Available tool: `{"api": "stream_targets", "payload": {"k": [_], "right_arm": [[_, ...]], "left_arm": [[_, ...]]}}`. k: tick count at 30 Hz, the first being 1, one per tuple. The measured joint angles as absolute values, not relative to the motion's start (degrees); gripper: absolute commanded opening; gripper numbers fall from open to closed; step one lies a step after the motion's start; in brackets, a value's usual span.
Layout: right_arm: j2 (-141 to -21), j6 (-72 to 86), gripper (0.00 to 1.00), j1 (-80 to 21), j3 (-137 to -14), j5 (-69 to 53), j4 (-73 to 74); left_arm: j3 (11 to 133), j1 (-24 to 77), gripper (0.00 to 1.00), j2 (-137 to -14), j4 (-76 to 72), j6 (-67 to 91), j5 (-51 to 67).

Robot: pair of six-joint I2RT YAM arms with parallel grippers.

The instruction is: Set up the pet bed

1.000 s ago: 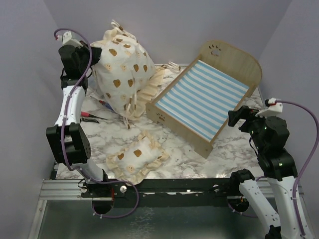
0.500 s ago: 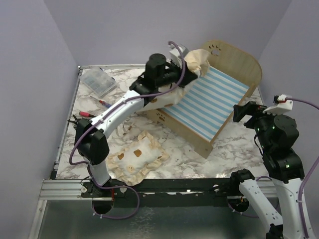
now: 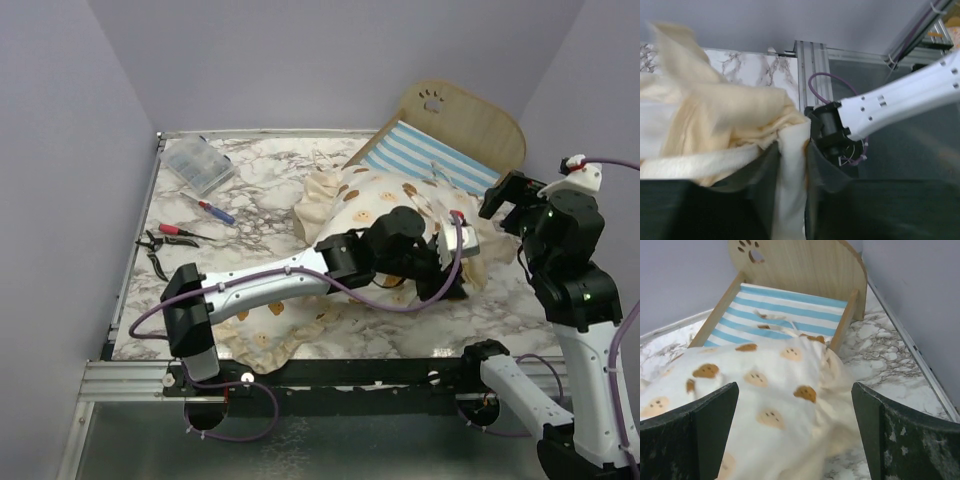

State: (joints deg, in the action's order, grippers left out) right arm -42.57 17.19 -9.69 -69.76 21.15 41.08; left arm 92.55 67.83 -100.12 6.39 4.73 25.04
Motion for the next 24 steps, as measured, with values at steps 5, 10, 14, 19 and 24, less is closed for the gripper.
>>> {"api": "stream_targets", "payload": {"k": [5,10,14,19,24], "right_arm": [[-50.13,17.61,1.0,-9.69,-73.82,20.75,43.18],[-58.72,17.93,1.0,-9.69,-76.88,16.03,45.3],[-64.53,18.02,1.0,-9.69,-76.6,9.69,47.22],[-68.36,17.96,1.0,-9.78,-75.37,3.86,49.52],[-72.16,17.93,1.0,-9.78,-73.87,-1.89,48.58]], "left_arm": [[84.86,69.89,0.68,-92.14,7.7,5.3,22.68],[78.46,68.42,0.77,-81.08,8.08,8.84,14.5],[75.42,68.2,0.8,-73.63,9.17,12.8,5.15],[73.01,65.45,0.85,-69.69,11.03,17.96,-4.08],[65.93,56.95,0.85,-67.75,13.1,24.23,-6.31]]}}
